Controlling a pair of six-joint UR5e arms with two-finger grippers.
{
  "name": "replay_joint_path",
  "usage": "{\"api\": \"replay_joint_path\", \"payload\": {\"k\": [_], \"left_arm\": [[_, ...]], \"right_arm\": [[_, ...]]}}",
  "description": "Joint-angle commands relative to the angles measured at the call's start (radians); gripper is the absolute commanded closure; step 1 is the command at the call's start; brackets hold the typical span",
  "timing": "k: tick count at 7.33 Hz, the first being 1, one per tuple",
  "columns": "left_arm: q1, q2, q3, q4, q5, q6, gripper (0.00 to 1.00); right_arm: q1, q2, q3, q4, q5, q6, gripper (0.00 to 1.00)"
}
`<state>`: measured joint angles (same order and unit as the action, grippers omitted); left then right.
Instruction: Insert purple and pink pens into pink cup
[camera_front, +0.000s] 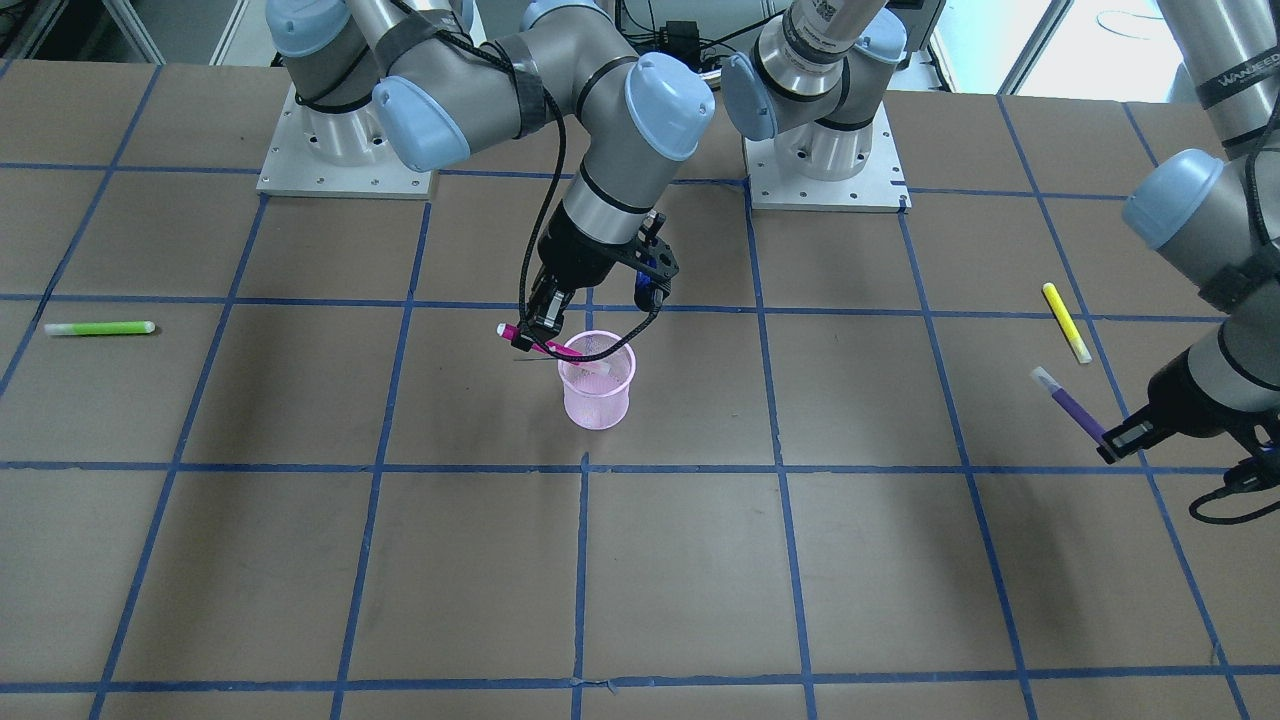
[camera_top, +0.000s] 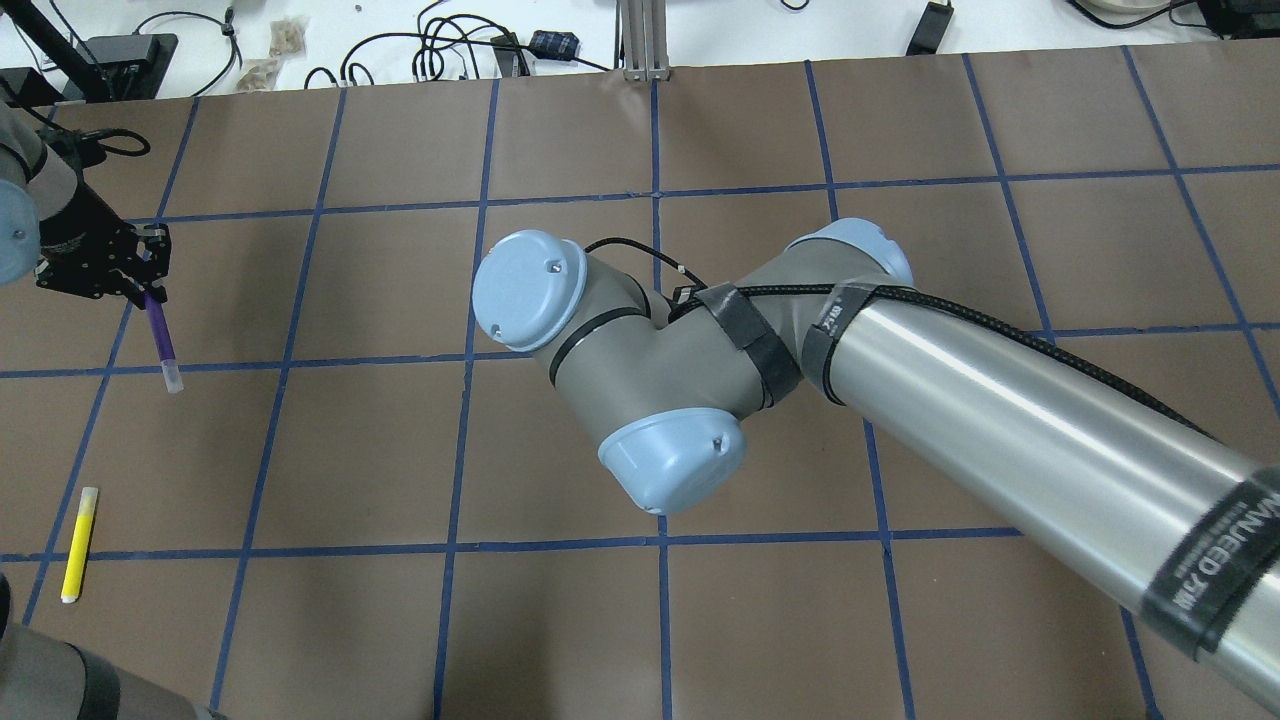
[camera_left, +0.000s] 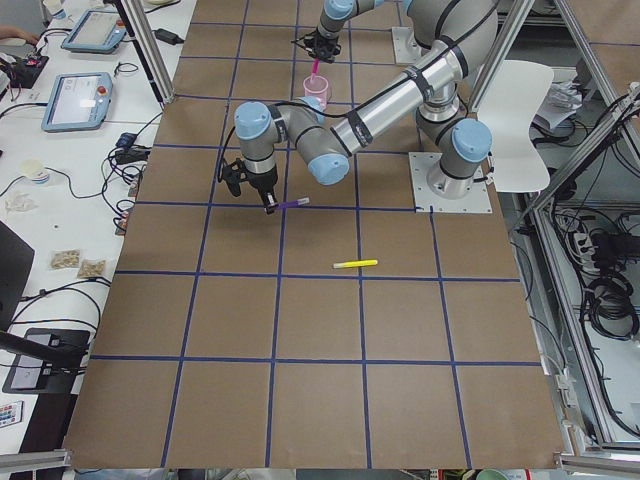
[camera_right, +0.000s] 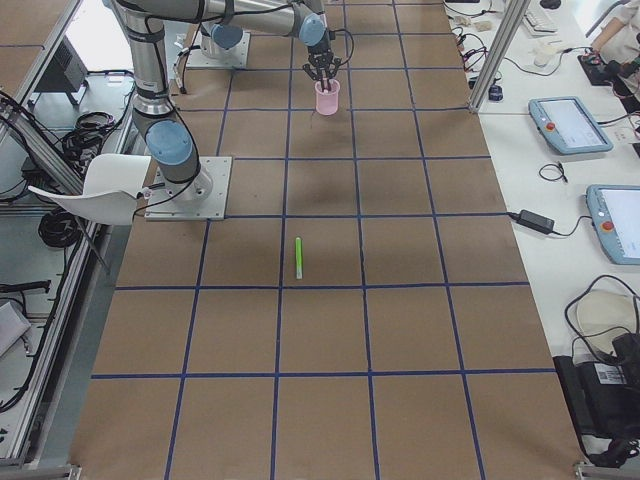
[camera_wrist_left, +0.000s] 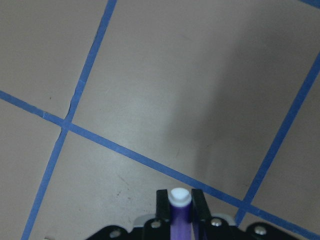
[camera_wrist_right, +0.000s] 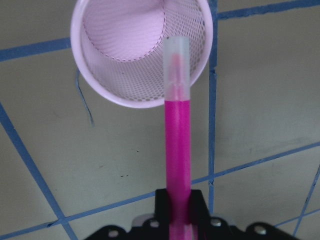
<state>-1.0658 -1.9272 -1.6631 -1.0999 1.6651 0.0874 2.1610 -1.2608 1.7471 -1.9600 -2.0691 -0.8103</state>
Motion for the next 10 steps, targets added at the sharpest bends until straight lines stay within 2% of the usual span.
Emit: {"api": "replay_joint_path", "payload": {"k": [1, 2, 3, 4, 5, 6, 7, 8, 10], "left_arm": [[0.0, -0.012, 0.003, 0.009, -0.001, -0.002, 1.0], [0.0, -0.012, 0.002, 0.009, -0.001, -0.003, 1.0], [0.0, -0.01, 0.002, 0.009, -0.001, 0.0, 1.0], [0.0, -0.006, 0.003, 0.012, 0.001, -0.006, 1.0], [0.0, -0.006, 0.003, 0.009, -0.001, -0.012, 1.0], [0.0, -0.003, 0.003, 0.009, -0.002, -0.012, 1.0], [-0.017, 0.016, 0.005, 0.011, -0.005, -0.029, 1.0], [-0.084, 0.04, 0.017, 0.011, 0.001, -0.082, 1.0], [-0.289, 0.086, 0.043, 0.012, 0.002, -0.216, 1.0]], "right_arm": [[0.013, 0.046, -0.038, 0.027, 0.0, -0.001, 0.78], [0.013, 0.047, -0.04, 0.027, 0.001, 0.0, 0.67], [0.013, 0.052, -0.04, 0.026, 0.001, -0.003, 0.42], [0.013, 0.055, -0.041, 0.026, 0.001, -0.004, 0.23], [0.011, 0.057, -0.052, 0.027, 0.01, -0.009, 0.11], [0.004, 0.048, -0.073, 0.054, 0.014, -0.009, 0.03], [-0.013, 0.031, -0.105, 0.097, 0.015, -0.007, 0.03], [-0.05, 0.006, -0.141, 0.125, 0.033, -0.015, 0.03], [-0.207, -0.057, -0.266, 0.35, 0.091, -0.053, 0.0]]}}
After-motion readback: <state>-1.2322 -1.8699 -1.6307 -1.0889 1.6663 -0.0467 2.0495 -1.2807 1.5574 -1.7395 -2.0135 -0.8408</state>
